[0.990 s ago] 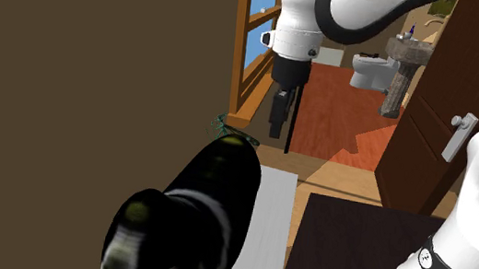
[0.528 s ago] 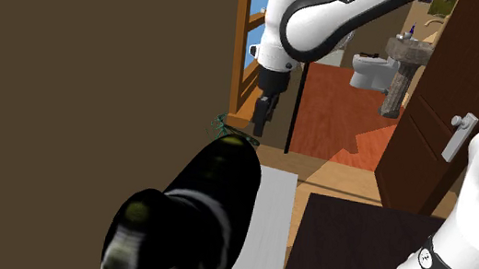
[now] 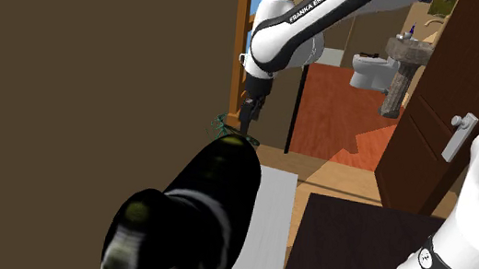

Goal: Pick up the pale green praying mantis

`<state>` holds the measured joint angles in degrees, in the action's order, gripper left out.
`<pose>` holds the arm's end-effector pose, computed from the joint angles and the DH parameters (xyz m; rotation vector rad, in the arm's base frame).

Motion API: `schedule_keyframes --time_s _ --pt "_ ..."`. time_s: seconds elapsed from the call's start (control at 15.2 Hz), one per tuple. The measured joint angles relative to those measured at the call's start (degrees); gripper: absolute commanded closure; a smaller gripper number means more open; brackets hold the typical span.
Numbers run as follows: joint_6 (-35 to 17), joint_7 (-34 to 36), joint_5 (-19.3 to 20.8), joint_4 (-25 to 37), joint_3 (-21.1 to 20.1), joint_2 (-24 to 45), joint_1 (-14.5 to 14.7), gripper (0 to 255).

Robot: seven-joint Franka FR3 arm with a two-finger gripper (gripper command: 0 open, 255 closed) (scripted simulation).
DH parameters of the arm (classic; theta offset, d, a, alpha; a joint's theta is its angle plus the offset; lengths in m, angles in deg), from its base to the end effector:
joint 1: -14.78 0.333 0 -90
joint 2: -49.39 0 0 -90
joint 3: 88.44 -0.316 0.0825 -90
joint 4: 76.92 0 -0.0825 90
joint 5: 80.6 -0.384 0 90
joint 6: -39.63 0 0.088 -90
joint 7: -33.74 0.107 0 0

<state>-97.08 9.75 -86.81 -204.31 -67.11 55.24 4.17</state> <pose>0.4635 -0.2864 0.3383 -3.1185 0.3320 -0.1247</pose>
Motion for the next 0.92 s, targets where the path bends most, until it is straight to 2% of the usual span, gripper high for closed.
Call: schedule_keyframes --time_s 0.2,0.53,0.92 --pt "-1.63 -3.60 -3.89 4.66 -0.02 6.20 -1.77 0" --pt "-2.48 -9.02 -9.95 15.07 -1.30 17.26 -6.29 0" --pt "-1.81 -12.93 -14.50 28.43 -3.32 29.21 -12.28 0"
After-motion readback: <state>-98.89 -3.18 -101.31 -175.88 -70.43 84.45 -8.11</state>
